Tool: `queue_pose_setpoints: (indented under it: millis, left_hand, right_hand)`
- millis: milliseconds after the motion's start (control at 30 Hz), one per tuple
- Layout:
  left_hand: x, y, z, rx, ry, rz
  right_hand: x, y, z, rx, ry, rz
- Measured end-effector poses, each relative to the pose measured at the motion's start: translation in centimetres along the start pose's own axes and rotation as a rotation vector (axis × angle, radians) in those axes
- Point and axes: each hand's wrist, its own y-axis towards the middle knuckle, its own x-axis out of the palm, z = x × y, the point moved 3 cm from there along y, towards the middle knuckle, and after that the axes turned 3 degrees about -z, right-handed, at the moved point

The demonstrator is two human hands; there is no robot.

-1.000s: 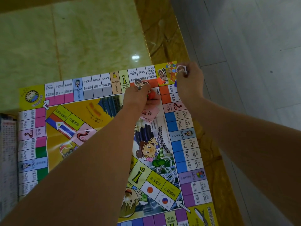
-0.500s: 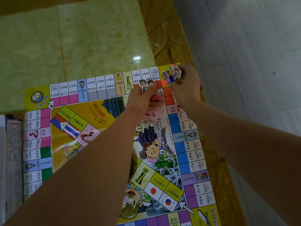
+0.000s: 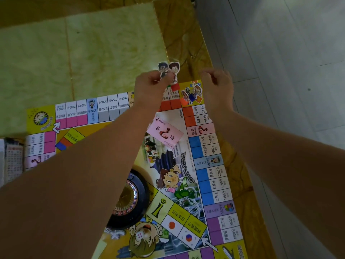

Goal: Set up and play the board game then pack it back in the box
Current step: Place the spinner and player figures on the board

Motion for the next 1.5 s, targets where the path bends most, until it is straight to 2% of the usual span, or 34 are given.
queue_pose_setpoints:
  millis: [133, 333, 400, 533, 667, 800, 1167, 1433, 1500]
  left_hand:
    - [1.6, 0.9, 1.0, 0.05, -0.01, -0.093]
    - [2.6, 1.4, 0.5, 0.026, -0.008, -0.123]
    - [2.8, 1.4, 0.8, 0.05, 0.0, -0.123]
    - [2.4, 2.4, 0.6, 0.086, 0.121, 0.043]
    - [2.0, 2.6, -0.7, 0.042, 0.303, 0.137]
    - [2.5, 2.0, -1.3, 0.052, 0.334, 0.071]
    - [3.1, 2.5, -2.1, 0.08, 0.35, -0.06]
    - [3.3, 2.3, -2.8, 0.104, 0.286, -0.105]
    - [3.0, 2.0, -3.0, 0.121, 0.308, -0.066]
  right_hand:
    - [0.8, 0.6, -0.4, -0.048, 0.016, -0.151]
    - [0.4, 0.9, -0.6, -0.084, 0.057, -0.185]
    - [0.2, 1.1, -0.6, -0.084, 0.081, -0.162]
    - [-0.7, 2.0, -0.2, -0.013, 0.114, -0.006]
    - [-1.9, 2.4, 1.1, 0.05, -0.001, 0.071]
    - [-2.0, 1.6, 2.5, 0.073, -0.094, -0.004]
    - [-1.0, 2.0, 3.0, -0.012, -0.183, -0.135]
    - [-1.1, 1.6, 3.2, 0.002, -0.151, -0.173]
    - [-1.2, 1.3, 3.3, 0.017, -0.148, -0.153]
